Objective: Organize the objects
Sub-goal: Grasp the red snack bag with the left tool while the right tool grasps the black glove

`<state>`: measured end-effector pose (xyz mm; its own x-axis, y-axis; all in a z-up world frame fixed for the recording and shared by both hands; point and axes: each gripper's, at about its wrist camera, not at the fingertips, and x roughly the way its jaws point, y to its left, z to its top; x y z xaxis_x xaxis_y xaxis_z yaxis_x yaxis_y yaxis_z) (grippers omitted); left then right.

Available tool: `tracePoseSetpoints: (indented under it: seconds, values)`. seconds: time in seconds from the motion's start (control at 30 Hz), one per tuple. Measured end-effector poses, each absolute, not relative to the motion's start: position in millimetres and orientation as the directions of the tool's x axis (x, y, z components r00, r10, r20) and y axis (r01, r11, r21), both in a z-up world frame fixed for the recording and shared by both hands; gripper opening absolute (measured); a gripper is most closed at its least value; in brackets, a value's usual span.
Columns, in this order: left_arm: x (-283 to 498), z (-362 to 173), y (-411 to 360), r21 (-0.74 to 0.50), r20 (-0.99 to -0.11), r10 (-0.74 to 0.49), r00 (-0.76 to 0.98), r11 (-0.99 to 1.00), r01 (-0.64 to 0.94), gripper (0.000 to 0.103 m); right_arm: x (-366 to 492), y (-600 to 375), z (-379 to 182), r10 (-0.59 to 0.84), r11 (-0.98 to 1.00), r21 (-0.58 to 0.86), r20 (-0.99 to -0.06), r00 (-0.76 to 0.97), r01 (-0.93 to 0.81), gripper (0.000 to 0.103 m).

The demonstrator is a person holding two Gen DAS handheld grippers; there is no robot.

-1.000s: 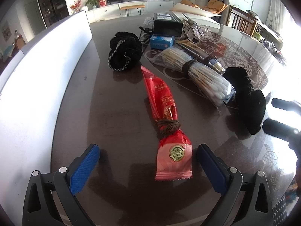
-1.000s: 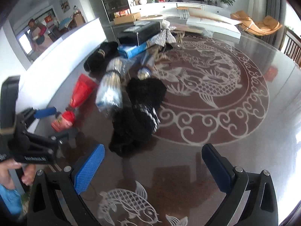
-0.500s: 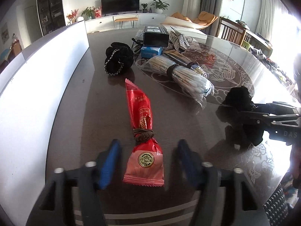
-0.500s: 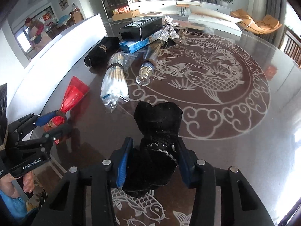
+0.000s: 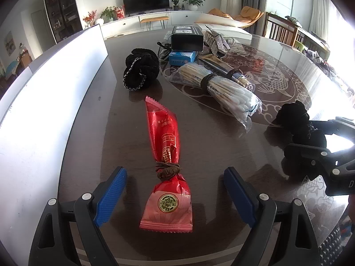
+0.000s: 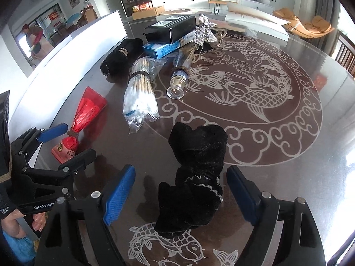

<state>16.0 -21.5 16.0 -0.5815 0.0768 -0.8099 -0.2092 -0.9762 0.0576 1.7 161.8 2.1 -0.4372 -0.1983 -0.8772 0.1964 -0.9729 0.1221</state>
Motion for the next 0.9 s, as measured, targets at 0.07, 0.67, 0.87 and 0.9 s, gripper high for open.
tracePoseSetpoints:
  seconds: [0.07,0.67,0.87,0.9]
  values:
    - [14,17,-21,0.062,-0.809,0.074,-0.583,-0.976,-0.209,0.089,2,160,1,-0.193,-0.973,0.116,-0.88,-0.433,0.198,0.085]
    - [27,72,-25,0.113,-0.691,0.056,-0.721,-0.976,-0.185,0.018,13,165,32,-0.239,-0.965,0.148,-0.841,-0.486,0.217,0.036]
    - [34,92,-30,0.147,-0.666,0.024,-0.745,-0.976,-0.162,0.018,13,161,42,-0.262,-0.96,0.173,-0.828,-0.496,0.219,0.037]
    - [35,94,-33,0.148,-0.664,0.021,-0.747,-0.976,-0.158,0.018,14,159,43,-0.267,-0.959,0.175,-0.827,-0.495,0.224,0.037]
